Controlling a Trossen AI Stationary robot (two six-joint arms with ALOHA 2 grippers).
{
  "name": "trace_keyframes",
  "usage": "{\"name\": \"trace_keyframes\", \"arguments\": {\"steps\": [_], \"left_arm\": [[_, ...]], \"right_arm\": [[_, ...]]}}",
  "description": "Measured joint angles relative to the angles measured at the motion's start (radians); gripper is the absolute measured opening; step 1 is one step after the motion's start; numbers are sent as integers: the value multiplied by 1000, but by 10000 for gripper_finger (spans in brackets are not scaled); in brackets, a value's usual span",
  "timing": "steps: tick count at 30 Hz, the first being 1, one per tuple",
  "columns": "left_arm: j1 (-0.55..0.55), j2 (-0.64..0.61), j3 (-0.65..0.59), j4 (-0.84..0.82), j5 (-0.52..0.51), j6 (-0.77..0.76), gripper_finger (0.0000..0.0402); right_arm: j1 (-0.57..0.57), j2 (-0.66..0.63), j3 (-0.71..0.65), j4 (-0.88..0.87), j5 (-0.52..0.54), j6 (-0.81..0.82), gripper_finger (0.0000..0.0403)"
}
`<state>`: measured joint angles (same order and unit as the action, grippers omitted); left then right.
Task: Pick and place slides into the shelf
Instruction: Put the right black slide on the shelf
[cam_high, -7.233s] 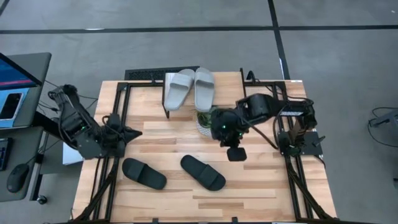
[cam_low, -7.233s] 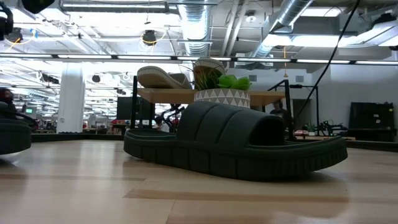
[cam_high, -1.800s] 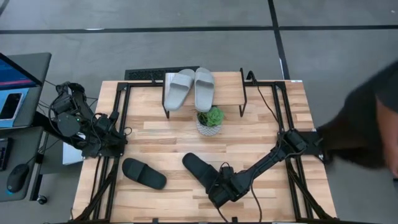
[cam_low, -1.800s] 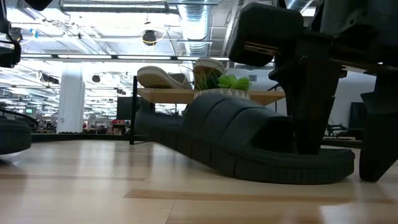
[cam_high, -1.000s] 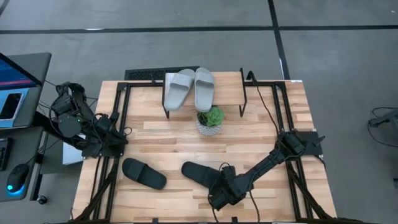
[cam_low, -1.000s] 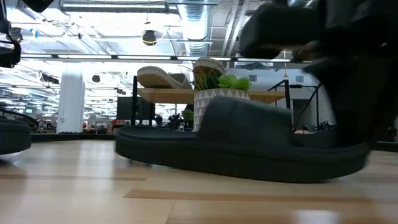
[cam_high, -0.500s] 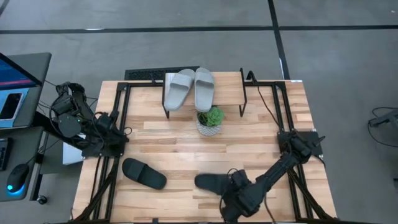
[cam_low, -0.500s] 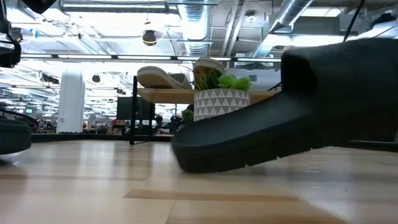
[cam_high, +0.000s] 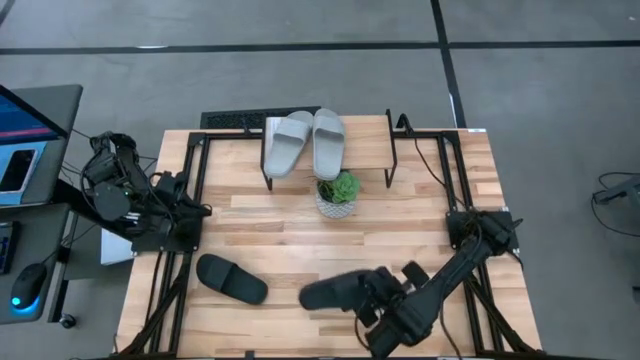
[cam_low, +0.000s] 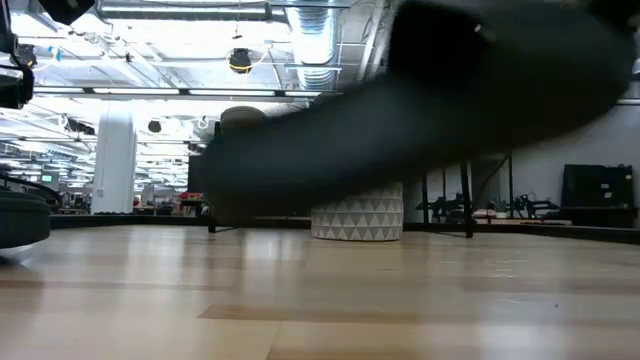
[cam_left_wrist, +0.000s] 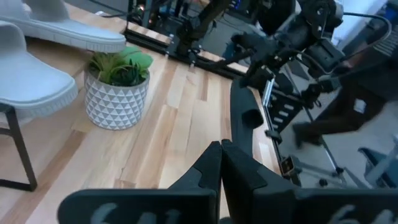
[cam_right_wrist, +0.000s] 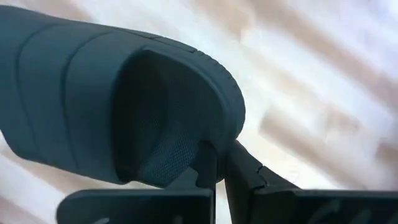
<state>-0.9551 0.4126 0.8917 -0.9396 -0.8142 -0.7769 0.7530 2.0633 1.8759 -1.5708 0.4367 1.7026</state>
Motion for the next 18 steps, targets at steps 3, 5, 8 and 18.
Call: {"name": "trace_keyframes", "arguments": {"steps": [3,5,8,18], "left_arm": [[0,1,0,23,-14,-7,0],[0,10,0,23,-35,-23,0],[0,29,0,21,-59,-40,0],[0,127,0,18,-96,-102,0]], "right_arm": [[-20,-63,0,0,126,-89,1],[-31,-118,0,0,193,-163,1],[-44,-208,0,0,244,-301,1],[-55,-518,0,-1,159,-729,1]]}}
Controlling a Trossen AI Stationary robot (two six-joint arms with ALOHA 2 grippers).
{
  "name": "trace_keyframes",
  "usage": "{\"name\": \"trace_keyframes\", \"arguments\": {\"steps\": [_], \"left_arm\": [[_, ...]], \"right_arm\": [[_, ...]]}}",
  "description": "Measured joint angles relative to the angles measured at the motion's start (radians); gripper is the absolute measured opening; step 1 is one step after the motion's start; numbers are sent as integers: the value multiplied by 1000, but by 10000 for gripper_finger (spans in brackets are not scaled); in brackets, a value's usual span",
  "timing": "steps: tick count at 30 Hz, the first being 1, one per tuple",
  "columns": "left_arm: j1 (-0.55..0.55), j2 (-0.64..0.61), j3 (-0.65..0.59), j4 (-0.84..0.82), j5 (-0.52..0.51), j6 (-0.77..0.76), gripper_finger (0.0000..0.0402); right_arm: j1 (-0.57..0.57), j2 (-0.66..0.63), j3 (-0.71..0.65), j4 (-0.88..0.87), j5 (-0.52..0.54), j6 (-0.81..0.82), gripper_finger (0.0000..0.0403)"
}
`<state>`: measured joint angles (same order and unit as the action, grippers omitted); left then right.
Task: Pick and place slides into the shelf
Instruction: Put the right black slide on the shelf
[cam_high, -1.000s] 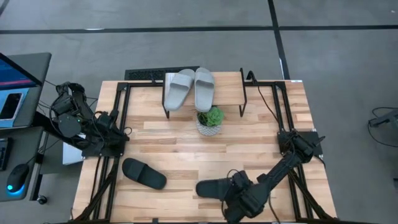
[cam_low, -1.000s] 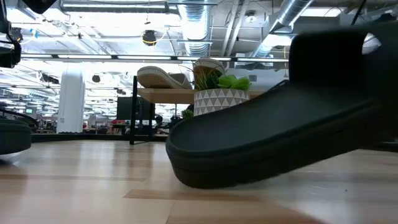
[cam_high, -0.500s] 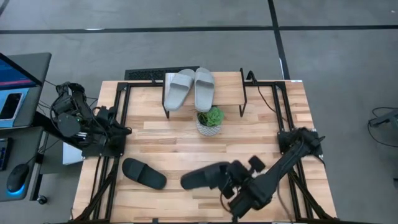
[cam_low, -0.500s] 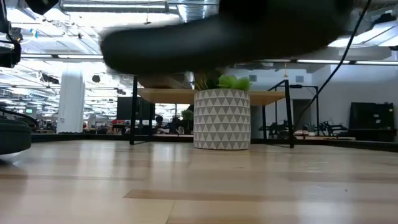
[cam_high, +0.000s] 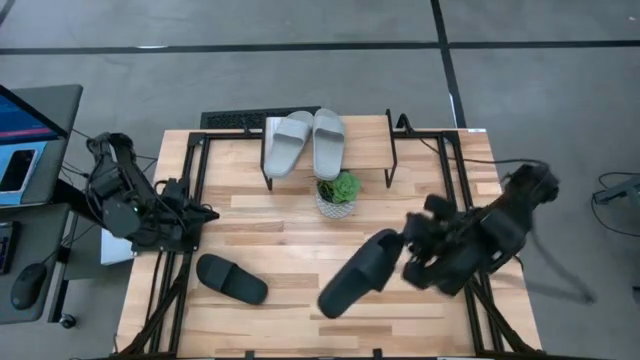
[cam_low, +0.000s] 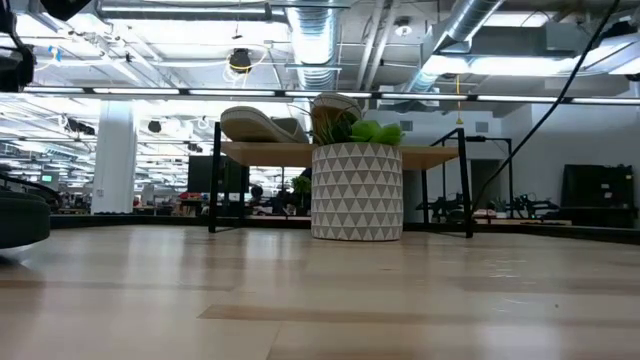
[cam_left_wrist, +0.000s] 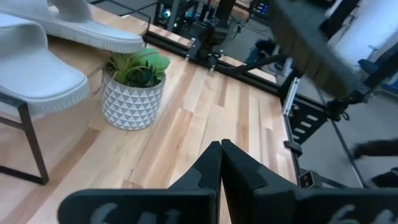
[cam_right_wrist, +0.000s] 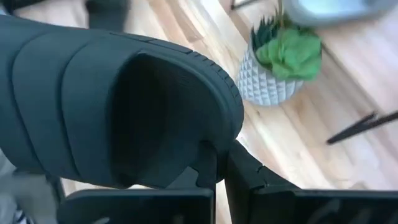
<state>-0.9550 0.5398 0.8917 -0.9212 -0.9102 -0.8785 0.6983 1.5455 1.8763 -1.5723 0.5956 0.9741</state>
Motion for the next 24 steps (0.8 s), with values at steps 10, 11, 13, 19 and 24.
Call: {"name": "trace_keyframes", "arguments": {"steps": [10,11,13,19,24], "left_arm": [[0,98,0,0,-84,-118,0],[0,104,0,0,-90,-130,0],[0,115,0,0,-101,-151,0],[1,128,0,-7,-163,-181,0],[1,127,0,-27,-223,-181,0]], "right_arm": [[-249,-229,0,1,-68,-454,1],[-290,-252,0,0,-92,-493,1],[-370,-297,0,0,-149,-559,1],[-538,-415,0,0,-251,-706,1],[-551,-481,-57,6,-290,-717,1]]}}
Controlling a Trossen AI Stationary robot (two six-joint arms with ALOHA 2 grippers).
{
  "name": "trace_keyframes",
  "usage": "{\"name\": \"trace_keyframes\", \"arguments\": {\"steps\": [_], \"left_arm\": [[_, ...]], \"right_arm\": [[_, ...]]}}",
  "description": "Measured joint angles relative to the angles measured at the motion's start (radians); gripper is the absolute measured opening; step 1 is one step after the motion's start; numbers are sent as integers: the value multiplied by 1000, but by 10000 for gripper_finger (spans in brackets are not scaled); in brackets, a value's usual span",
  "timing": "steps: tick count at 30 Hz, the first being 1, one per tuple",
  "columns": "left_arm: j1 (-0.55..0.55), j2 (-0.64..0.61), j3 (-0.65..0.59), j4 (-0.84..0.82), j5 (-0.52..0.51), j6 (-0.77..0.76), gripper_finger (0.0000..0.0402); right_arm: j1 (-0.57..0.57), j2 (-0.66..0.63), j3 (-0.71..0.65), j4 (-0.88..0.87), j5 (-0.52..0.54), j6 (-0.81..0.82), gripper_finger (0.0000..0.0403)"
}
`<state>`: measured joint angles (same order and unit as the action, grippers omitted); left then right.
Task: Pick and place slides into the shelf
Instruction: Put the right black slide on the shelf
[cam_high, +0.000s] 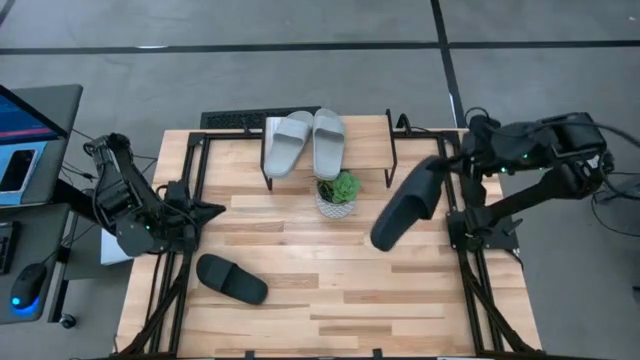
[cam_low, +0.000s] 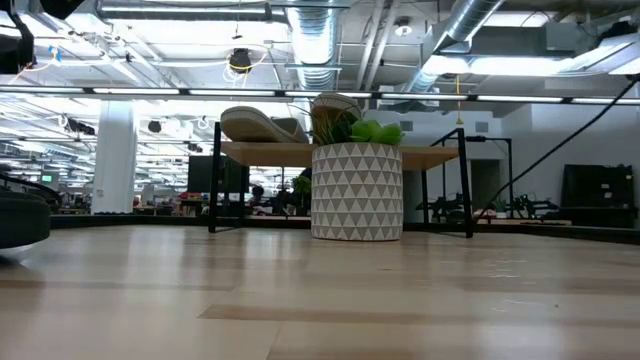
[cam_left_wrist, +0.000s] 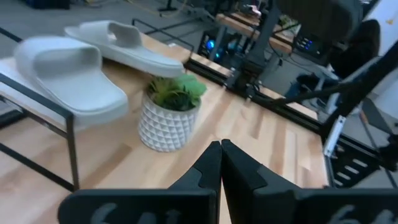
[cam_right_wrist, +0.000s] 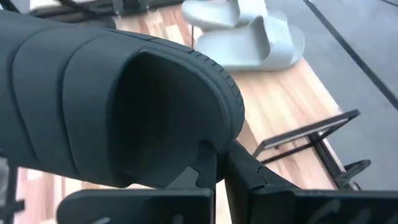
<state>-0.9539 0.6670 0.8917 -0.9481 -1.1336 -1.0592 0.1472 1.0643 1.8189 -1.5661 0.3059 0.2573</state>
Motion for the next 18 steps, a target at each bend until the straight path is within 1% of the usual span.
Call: {"name": "trace_keyframes", "arguments": {"steps": [5,9,14,16,18], "left_arm": [[0,0,0,-12,-50,-10,0],[0,0,0,-10,-88,-22,0],[0,0,0,-2,-170,-80,0],[0,4,0,-2,-207,-111,0],[0,15,0,-2,-244,-147,0]], "right_arm": [[45,-114,-189,-7,-42,71,1],[95,-187,-313,-7,-43,132,0],[138,-247,-363,-4,-42,122,0],[145,-252,-363,-5,-43,76,0],[146,-249,-354,-5,-50,-3,0]]}}
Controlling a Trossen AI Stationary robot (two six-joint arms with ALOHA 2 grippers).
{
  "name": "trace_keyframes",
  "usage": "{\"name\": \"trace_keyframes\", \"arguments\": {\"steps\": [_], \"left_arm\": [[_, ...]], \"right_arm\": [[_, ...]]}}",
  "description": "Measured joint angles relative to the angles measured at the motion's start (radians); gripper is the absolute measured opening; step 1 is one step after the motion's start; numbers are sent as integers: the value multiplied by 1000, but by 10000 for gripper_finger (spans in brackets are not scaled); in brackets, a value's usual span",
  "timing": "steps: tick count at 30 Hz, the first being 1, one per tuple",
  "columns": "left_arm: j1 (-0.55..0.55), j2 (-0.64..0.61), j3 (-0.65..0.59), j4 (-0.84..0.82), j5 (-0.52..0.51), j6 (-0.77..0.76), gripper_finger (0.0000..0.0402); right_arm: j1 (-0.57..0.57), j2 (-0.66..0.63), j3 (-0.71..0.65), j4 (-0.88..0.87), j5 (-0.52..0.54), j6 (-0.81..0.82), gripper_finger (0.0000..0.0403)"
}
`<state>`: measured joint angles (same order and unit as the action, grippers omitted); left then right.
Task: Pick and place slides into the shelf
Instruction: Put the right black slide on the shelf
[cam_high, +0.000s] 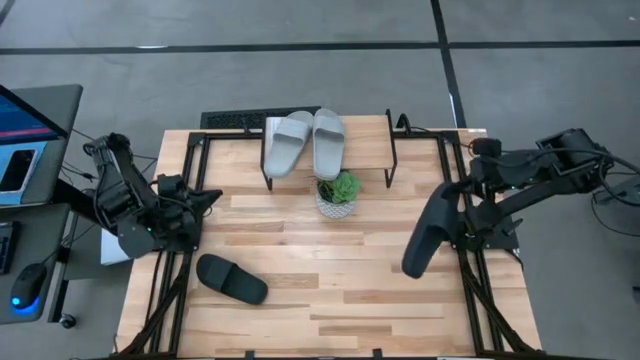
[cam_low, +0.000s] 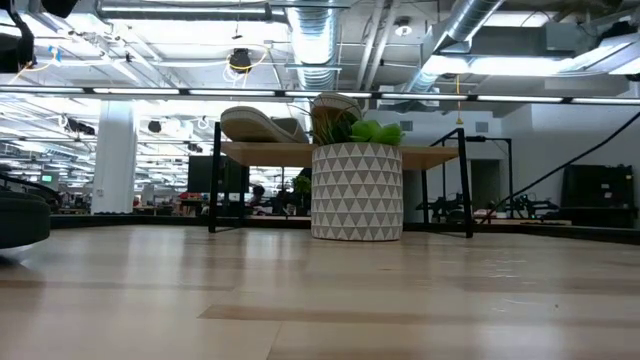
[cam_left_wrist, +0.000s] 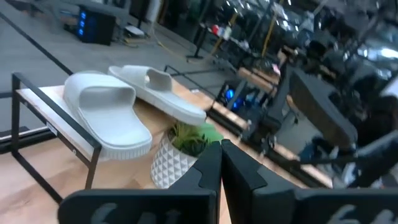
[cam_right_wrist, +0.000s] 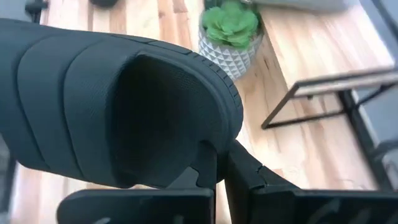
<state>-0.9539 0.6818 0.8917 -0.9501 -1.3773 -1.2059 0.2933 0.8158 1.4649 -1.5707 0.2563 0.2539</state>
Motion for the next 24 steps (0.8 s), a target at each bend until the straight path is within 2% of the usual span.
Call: {"name": "trace_keyframes", "arguments": {"steps": [5,10,14,20,24], "left_arm": [[0,38,0,9,-81,-93,0],[13,87,0,33,-113,-156,0],[49,135,0,39,-113,-225,0],[104,213,0,65,-100,-287,0],[129,252,0,96,-73,-294,0]], "right_arm": [[-40,65,71,-1,-56,-263,0],[-173,166,185,3,-181,-511,0],[-353,193,240,2,-207,-708,0],[-718,180,239,2,-205,-944,0],[-693,194,190,-1,-194,-972,0]]}}
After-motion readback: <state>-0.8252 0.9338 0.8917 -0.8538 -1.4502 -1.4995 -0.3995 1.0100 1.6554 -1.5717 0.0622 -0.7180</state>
